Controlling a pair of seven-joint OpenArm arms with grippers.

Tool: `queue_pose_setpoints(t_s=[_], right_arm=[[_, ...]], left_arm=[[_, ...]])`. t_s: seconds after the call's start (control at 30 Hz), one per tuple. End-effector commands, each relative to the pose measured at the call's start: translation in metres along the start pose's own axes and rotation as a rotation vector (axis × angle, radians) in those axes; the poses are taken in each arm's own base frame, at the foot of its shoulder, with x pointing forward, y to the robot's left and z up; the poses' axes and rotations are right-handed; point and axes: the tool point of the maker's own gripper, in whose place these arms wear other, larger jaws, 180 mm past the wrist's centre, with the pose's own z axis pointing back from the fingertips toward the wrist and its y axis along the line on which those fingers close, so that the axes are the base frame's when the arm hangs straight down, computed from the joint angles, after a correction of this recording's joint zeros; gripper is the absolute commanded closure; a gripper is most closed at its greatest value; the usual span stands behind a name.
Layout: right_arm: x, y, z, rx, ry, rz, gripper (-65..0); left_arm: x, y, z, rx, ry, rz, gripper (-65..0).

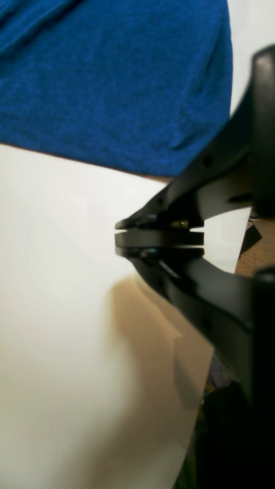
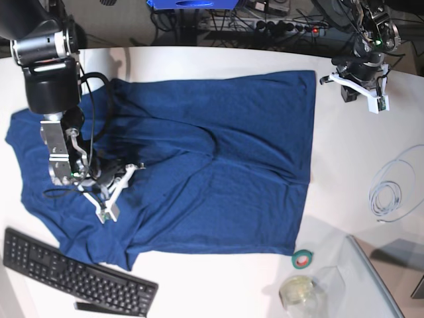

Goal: Layout the t-shirt on the table in an organized manner, then fold the t-shirt properly
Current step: 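Move the right gripper onto the shirt body and grasp a wrinkle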

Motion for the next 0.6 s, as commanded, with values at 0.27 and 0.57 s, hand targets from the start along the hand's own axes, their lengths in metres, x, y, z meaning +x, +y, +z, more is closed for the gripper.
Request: queue_pose_setpoints(t_s=[0.27, 0.57], right_arm=[[0.057, 0.004, 0.021, -0.005, -0.130, 0.061, -0.2], [0.121, 0.084, 0.034, 0.085, -0.225, 0.315, -0.2]], left_arm=[[0.009, 0.002, 0.002, 0.000, -0.034, -0.004, 0.0], [0.009, 0.002, 0.002, 0.000, -0.032, -0.007, 0.0]])
